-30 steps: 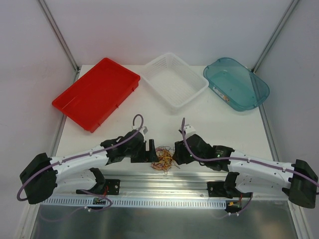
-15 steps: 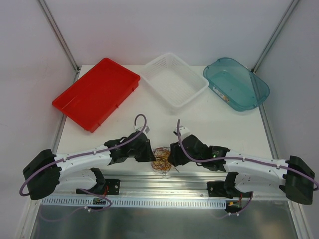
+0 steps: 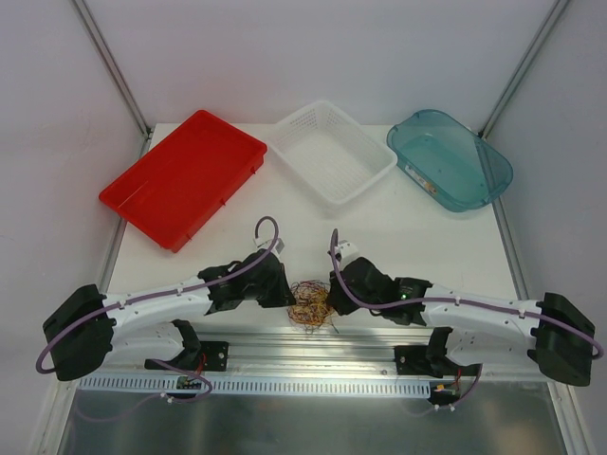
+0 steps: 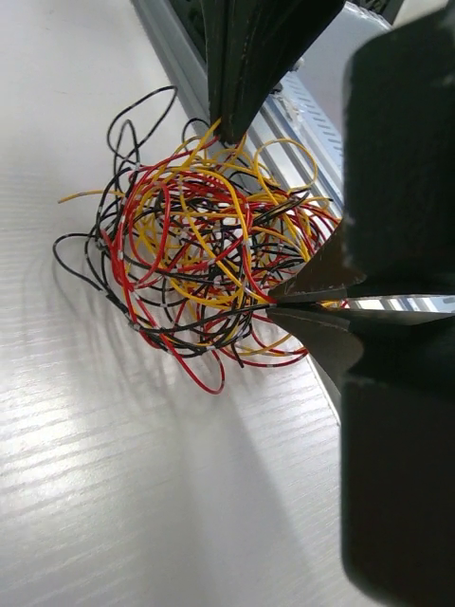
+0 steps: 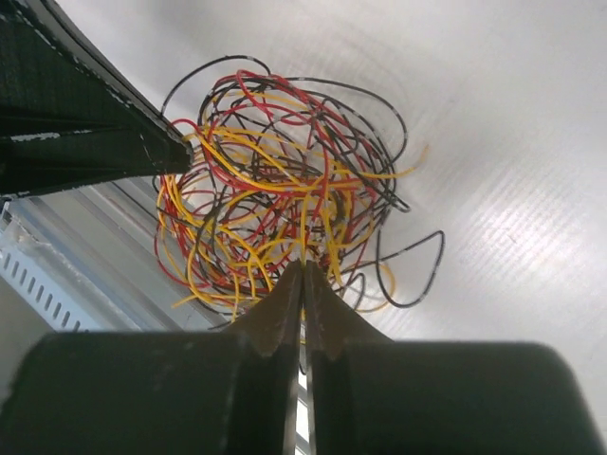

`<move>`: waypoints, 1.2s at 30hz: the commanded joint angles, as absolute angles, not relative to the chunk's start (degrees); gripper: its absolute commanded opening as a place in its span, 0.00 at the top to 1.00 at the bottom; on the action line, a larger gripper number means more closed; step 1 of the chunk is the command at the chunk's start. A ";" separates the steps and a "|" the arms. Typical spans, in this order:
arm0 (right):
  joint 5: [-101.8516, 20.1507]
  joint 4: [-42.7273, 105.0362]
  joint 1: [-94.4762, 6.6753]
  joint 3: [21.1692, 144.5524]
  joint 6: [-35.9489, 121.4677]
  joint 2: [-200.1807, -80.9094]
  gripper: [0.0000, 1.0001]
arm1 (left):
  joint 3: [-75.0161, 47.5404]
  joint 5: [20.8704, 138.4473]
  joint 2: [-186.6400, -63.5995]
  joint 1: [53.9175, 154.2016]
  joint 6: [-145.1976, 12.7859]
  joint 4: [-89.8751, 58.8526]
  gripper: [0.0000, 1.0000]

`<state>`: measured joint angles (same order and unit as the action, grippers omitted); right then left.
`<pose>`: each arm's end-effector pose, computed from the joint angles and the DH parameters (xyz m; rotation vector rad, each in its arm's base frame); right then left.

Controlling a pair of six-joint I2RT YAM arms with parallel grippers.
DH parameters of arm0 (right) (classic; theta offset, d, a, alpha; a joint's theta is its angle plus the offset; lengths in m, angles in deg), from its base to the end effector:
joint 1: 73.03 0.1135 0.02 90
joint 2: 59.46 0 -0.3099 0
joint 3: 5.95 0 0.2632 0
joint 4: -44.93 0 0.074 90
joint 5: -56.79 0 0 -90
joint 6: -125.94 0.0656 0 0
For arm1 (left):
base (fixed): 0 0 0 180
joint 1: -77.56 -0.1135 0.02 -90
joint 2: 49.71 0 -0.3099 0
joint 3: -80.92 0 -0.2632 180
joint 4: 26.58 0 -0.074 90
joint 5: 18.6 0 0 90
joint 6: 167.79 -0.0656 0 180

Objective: Untangle the cables
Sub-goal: Untie the cable.

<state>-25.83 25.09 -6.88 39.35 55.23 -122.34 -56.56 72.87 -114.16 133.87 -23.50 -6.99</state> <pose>0.1048 0.2162 0.2253 -0.8481 2.1415 0.6625 0.1290 -0.1965 0.2023 0.0589 2.5156 -0.9498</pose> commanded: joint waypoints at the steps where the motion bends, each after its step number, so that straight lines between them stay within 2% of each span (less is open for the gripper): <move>1: -21.09 22.44 -6.67 40.71 55.37 -117.67 0.99 | -57.69 68.06 -111.86 134.34 -22.77 -7.17 1.00; 5: -10.82 11.93 -6.58 41.85 55.46 -108.88 0.99 | -59.45 63.50 -108.87 133.72 -21.36 -3.40 1.00; 11: 6.06 -6.26 -7.37 47.38 55.54 -93.51 0.99 | -61.65 59.71 -100.53 127.05 -20.39 3.46 1.00; 14: 12.13 -12.00 -7.64 50.90 55.72 -88.66 0.99 | -62.62 59.45 -93.60 122.31 -21.18 4.61 1.00; 19: 19.24 -17.45 -7.55 57.22 53.35 -80.92 0.99 | -60.25 56.90 -89.62 116.51 -26.27 7.50 1.00; 25: 22.33 -22.20 -7.64 64.43 50.80 -79.41 0.99 | -53.66 51.01 -94.88 111.67 -30.32 14.96 1.00; 30: 21.20 -23.62 -7.64 67.70 50.28 -80.03 0.99 | -51.81 52.58 -102.09 106.04 -30.06 16.48 1.00; 36: 17.07 -22.65 -7.55 67.52 50.09 -84.59 0.99 | -51.28 54.87 -104.21 106.04 -30.15 16.47 1.00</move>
<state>17.73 -22.12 -7.49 66.40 51.54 -81.38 -53.35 54.86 -104.17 106.36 -28.86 14.62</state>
